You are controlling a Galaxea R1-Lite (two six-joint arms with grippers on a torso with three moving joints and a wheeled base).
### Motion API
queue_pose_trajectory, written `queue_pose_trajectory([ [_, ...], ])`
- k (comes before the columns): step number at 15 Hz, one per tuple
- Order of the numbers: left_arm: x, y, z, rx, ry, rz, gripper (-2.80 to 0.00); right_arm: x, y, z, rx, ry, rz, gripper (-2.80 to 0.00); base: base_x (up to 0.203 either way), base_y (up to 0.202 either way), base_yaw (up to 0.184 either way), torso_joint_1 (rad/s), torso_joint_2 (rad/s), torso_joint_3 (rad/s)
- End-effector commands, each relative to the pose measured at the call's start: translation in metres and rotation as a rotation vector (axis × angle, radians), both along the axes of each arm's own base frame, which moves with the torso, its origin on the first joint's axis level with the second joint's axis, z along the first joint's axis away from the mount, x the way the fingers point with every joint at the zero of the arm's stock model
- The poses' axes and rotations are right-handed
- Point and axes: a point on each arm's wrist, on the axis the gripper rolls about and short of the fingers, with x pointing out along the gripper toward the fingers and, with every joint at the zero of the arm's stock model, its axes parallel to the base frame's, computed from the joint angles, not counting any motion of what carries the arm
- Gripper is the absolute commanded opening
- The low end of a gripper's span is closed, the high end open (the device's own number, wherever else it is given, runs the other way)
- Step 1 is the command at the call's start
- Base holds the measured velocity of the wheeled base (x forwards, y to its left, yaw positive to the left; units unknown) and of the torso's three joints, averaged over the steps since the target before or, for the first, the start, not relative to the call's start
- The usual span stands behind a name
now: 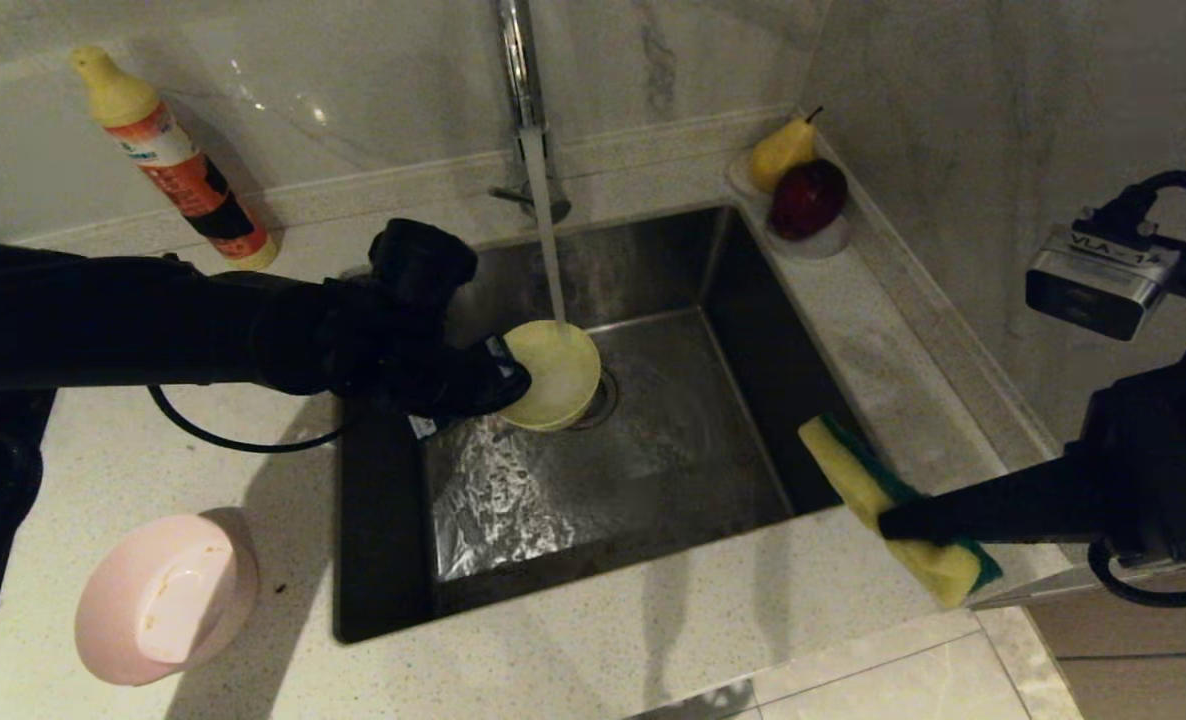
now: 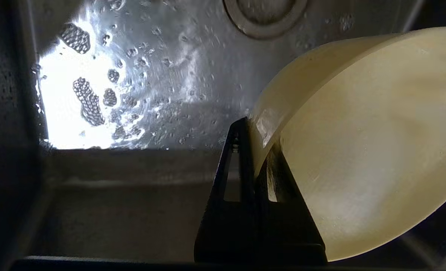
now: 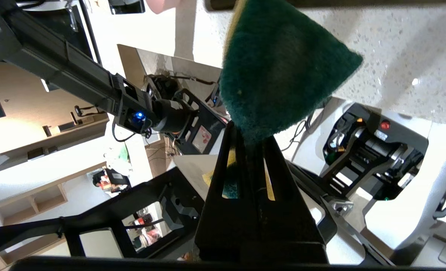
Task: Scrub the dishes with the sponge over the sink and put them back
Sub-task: Rinse the bowl
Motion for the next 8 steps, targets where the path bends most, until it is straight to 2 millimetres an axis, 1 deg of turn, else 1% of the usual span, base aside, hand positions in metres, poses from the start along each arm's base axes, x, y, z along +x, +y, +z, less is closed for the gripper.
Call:
queue_pose_trajectory([
  [1, 0.0070, -0.0017, -0.0042, -0.008, 0.006, 0.010, -2.80, -0.0017, -0.0011, -0.0025, -0.003, 0.011, 0.001, -2.80, 0.000, 0.000, 0.000, 0.000, 0.00, 0.000],
  [5, 0.0100, -0.0040, -0.0053, -0.017, 0.009, 0.015, -2.80, -0.0037, -0.0025, -0.0054, -0.009, 0.017, 0.002, -2.80, 0.000, 0.000, 0.000, 0.000, 0.00, 0.000],
  [8, 0.0082, -0.0035, -0.0046, -0.013, 0.009, 0.014, -2.80, -0.0041, -0.0032, -0.0053, -0.008, 0.016, 0.001, -2.80, 0.000, 0.000, 0.000, 0.000, 0.00, 0.000],
])
